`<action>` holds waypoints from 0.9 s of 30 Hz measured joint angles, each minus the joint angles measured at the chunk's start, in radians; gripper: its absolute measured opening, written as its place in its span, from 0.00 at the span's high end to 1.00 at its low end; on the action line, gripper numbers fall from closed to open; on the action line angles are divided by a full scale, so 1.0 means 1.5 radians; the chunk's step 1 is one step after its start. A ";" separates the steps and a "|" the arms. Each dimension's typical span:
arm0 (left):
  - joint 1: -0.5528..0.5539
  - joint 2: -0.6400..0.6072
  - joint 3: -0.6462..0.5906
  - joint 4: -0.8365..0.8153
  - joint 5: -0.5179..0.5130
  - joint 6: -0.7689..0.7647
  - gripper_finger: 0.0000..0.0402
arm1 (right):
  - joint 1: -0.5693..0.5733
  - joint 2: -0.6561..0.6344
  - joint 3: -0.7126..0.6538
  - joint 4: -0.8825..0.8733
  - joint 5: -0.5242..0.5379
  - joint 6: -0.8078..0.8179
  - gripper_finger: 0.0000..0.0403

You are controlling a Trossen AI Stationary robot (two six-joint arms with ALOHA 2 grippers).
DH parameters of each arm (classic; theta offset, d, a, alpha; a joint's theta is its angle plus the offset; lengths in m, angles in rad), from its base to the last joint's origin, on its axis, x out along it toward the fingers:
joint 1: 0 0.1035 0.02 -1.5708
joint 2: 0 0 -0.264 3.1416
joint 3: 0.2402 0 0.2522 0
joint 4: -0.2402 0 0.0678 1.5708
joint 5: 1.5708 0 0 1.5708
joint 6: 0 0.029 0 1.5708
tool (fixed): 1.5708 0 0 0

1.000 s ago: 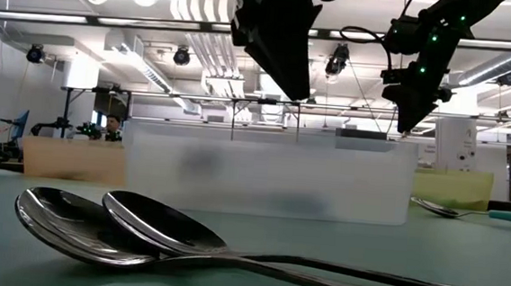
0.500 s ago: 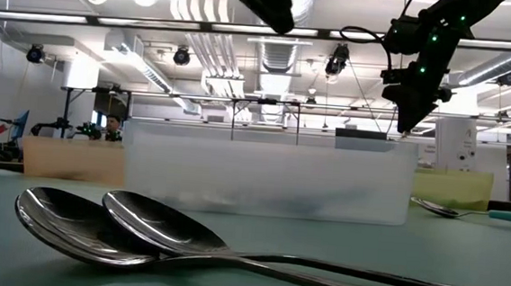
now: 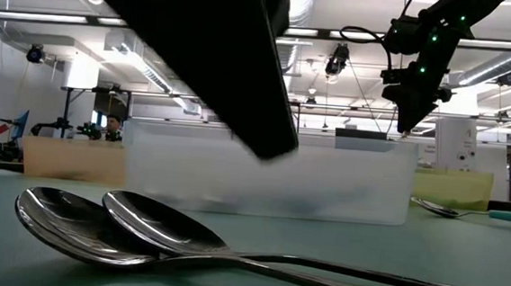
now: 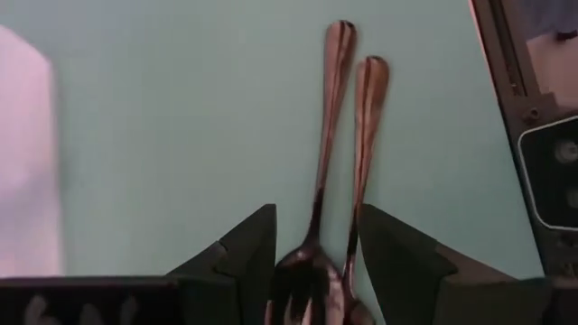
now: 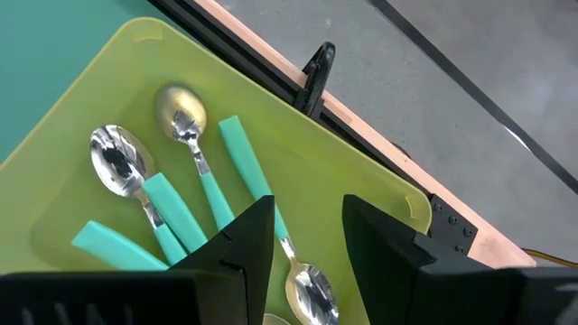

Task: Sort silverware by color (type)
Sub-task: Put the black spoon into the orange bin

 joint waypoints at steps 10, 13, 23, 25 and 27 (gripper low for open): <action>0.010 0.036 -0.002 0.060 0.016 0.000 0.64 | 0.000 0.000 -0.001 0.000 0.000 0.000 0.69; 0.015 0.046 -0.003 0.061 0.016 -0.001 0.65 | 0.000 0.000 -0.001 0.000 0.000 0.000 0.69; 0.044 0.054 -0.005 0.062 0.018 -0.017 0.72 | 0.000 0.000 -0.001 0.001 0.000 0.000 0.69; 0.048 0.054 -0.010 0.064 0.018 -0.018 0.75 | 0.000 0.000 -0.001 0.001 0.000 0.000 0.69; 0.049 0.053 -0.016 0.068 0.020 -0.024 0.80 | 0.000 0.000 -0.001 0.001 0.000 0.000 0.69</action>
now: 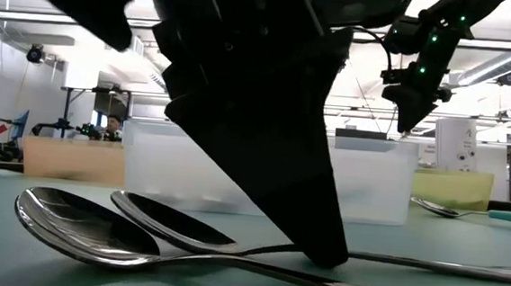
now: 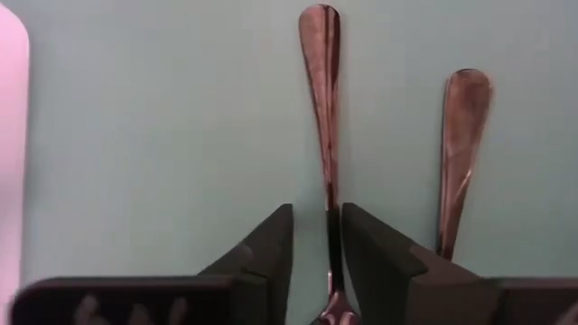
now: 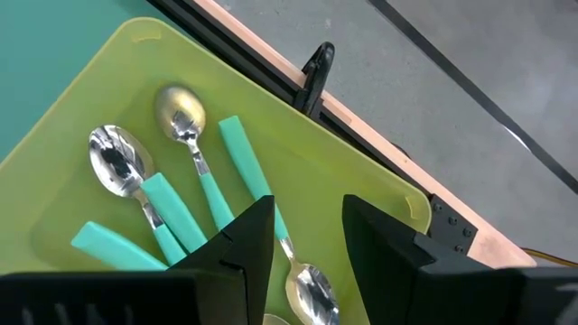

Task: Sort silverware by color (type)
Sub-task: Put the black spoon into the orange bin

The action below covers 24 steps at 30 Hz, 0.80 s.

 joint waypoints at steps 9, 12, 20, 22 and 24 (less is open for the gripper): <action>0.001 -0.002 -0.011 0.009 0.025 -0.045 0.98 | 0.000 0.000 0.000 0.001 0.000 0.000 0.69; 0.001 -0.002 -0.005 0.005 0.025 -0.044 0.99 | 0.000 0.000 0.000 0.001 0.000 0.000 0.69; 0.001 -0.008 0.023 -0.014 0.009 -0.021 1.00 | 0.000 0.000 0.000 0.001 0.000 0.000 0.69; 0.001 -0.013 0.032 -0.028 0.001 -0.020 1.00 | 0.000 0.000 0.000 0.001 0.000 0.000 0.69; 0.001 -0.013 0.044 -0.053 -0.003 -0.019 1.00 | 0.000 0.000 0.000 0.001 0.000 0.000 0.69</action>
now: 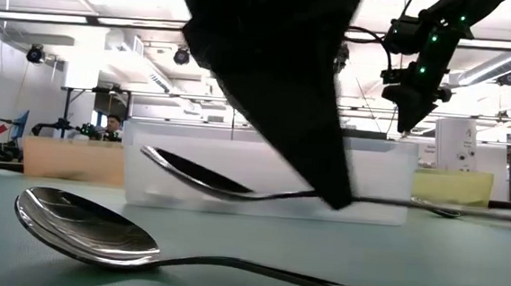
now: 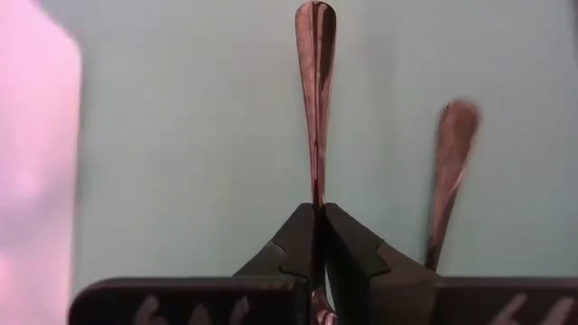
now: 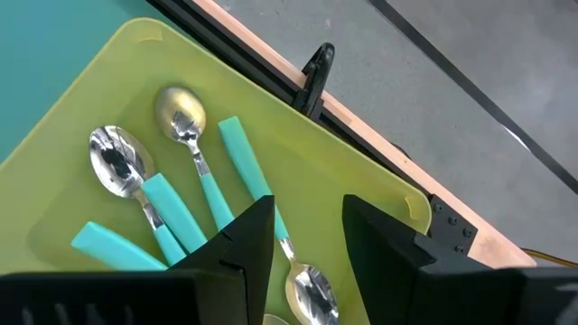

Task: Sort silverware by color (type)
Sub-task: Put the black spoon into the orange bin

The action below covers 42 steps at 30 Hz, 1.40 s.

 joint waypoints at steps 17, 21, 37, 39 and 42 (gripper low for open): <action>0.007 -0.177 0.100 -0.622 -0.256 -0.139 1.00 | 0.000 0.000 0.000 0.000 0.000 0.000 0.69; 0.041 -0.300 -0.041 -0.592 -0.260 -0.143 1.00 | 0.000 0.000 0.000 0.001 0.000 0.000 0.69; 0.550 -0.811 -0.627 -0.136 -0.152 0.147 1.00 | 0.001 0.000 0.000 0.001 -0.003 0.000 0.69; 0.610 -0.823 -0.659 -0.082 -0.134 0.209 1.00 | 0.001 0.000 0.000 0.001 -0.003 0.000 0.69; 0.666 -0.822 -0.683 -0.031 -0.123 0.268 0.99 | 0.001 0.000 0.000 0.001 -0.003 0.000 0.69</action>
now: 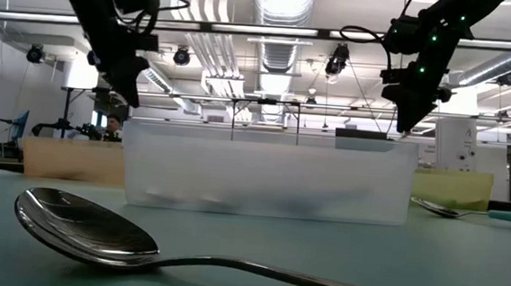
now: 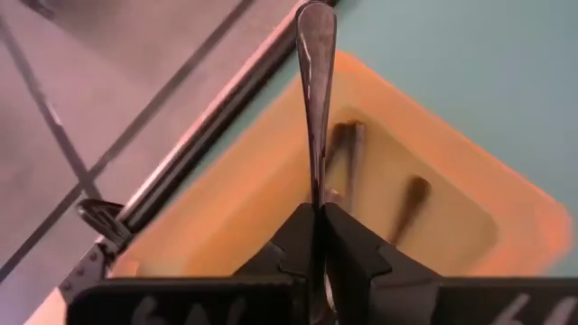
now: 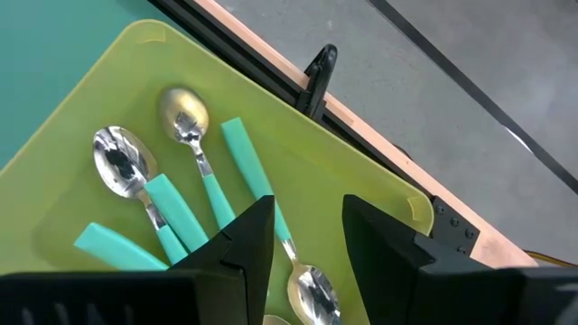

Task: Sort silverware by color (type)
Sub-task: Put the black spoon into the orange bin

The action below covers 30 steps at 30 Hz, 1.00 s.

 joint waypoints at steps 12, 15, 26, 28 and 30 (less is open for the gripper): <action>0.050 0.047 0.015 0.027 -0.002 0.009 0.77 | 0.000 0.000 0.000 0.000 0.000 0.000 0.69; 0.042 0.050 0.027 0.005 0.012 0.024 0.71 | 0.000 0.000 0.000 0.000 0.000 0.000 0.69; -0.231 0.079 0.031 0.063 0.160 -0.124 0.70 | 0.000 0.000 0.000 0.000 0.000 0.000 0.69; -0.320 0.106 0.031 0.101 0.139 -0.165 0.70 | 0.000 0.000 0.000 0.000 0.000 0.000 0.69; -0.411 0.140 0.031 0.159 0.112 -0.183 0.70 | 0.000 0.000 0.000 0.000 0.000 0.000 0.69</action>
